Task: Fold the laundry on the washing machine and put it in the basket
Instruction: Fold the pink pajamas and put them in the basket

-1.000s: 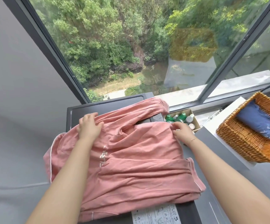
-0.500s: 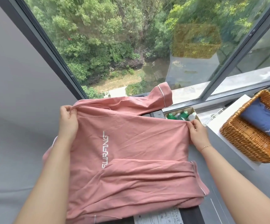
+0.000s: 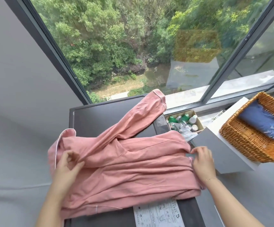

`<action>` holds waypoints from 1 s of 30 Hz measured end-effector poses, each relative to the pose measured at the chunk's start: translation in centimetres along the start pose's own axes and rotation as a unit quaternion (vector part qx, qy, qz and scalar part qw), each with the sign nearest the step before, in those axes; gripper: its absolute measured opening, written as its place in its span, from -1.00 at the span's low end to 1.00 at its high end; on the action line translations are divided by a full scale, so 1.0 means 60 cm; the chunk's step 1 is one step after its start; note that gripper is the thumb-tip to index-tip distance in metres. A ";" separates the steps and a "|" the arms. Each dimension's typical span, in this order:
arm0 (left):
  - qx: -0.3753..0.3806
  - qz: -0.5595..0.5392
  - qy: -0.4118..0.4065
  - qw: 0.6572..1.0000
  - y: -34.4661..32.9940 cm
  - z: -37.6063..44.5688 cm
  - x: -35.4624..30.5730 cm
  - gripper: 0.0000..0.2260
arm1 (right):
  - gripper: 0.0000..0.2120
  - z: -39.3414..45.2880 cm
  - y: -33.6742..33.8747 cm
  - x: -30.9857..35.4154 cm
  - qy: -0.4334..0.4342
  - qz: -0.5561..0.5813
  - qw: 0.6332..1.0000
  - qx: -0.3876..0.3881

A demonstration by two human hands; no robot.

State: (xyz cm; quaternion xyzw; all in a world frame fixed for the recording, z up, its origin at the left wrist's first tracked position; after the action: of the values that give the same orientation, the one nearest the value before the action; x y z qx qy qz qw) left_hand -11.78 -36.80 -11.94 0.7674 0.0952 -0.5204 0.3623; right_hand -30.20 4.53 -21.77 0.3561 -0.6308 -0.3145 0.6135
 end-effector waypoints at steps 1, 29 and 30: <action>0.011 0.035 0.022 0.999 -0.002 -0.007 0.021 -0.70 | -0.81 0.001 -0.003 -0.001 -0.031 0.003 0.999 0.026; 0.126 0.153 -0.059 0.978 0.006 0.046 0.001 -0.49 | -0.85 0.117 -0.099 0.362 -0.250 0.451 0.829 0.216; 0.148 0.097 -0.031 0.984 0.000 0.043 -0.006 -0.50 | -0.86 0.127 -0.101 0.366 -0.254 0.445 0.839 0.184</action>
State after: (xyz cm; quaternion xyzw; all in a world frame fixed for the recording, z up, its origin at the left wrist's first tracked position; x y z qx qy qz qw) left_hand -13.83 -38.42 -12.15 0.8016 -0.0690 -0.5145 0.2964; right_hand -37.26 -17.46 -15.13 0.0509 -0.9012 0.0349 0.4289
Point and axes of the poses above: each hand's wrist, its own z-axis towards the middle knuckle, its own y-axis out of the back of the hand, x = y × z, the point moved 4 cm from there along z, towards the middle knuckle, and after that the axes turned 1 degree about z, right-handed, at the moved point
